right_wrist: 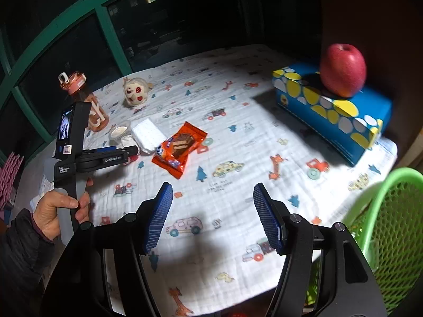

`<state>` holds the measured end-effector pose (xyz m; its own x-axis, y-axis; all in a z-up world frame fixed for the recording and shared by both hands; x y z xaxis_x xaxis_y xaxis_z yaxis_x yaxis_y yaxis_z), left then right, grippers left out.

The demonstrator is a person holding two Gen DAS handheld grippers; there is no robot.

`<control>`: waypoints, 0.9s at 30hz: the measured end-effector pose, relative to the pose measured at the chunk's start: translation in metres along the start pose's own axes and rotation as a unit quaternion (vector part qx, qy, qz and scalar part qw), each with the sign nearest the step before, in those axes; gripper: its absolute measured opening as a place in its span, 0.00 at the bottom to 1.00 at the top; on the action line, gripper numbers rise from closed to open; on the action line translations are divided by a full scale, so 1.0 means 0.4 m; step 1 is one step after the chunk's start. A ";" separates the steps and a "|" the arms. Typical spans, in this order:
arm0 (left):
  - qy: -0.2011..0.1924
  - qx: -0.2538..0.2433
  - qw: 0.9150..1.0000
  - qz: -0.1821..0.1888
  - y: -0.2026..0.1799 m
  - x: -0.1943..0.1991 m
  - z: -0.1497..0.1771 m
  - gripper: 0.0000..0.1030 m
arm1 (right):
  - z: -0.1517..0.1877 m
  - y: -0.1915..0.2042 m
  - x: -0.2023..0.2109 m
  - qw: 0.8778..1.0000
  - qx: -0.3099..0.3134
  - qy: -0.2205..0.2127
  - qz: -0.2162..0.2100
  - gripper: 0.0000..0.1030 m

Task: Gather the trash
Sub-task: 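Grasp the crumpled paper with the left gripper while the right gripper grasps the white foam block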

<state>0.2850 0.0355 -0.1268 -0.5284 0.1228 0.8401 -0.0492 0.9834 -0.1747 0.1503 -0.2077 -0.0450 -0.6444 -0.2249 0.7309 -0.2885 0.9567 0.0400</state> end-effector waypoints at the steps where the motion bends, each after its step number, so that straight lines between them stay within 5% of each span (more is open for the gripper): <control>1: 0.000 0.003 1.000 0.004 0.005 0.003 -0.001 0.49 | -0.008 0.008 -0.011 1.000 0.005 0.002 -0.003 0.62; 6: 0.000 0.008 1.000 0.017 0.033 0.037 0.003 0.33 | -0.041 0.043 -0.061 0.999 0.022 0.007 -0.022 0.62; 24: -0.024 0.065 0.997 0.012 0.226 0.180 0.030 0.31 | -0.182 0.231 -0.329 0.987 0.102 0.054 -0.109 0.62; 27: -0.026 0.078 0.997 0.012 0.249 0.192 0.032 0.31 | -0.196 0.252 -0.386 0.984 0.109 0.071 -0.121 0.68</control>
<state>0.2287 0.1412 -0.0862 -0.5746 0.1343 0.8073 -0.1647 0.9473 -0.2748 0.2760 -0.0619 -0.1003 -0.4367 -0.3986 0.8065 -0.5761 0.8124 0.0895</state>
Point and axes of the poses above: each gripper's, at about its wrist camera, not at the fingertips, and x roughly against the way its jaws point, y to its left, z to its underside, the point moved 3 cm from there along -x, roughly the way its jaws point, and after that the axes turned 10 degrees about x, right-handed, at the moved point
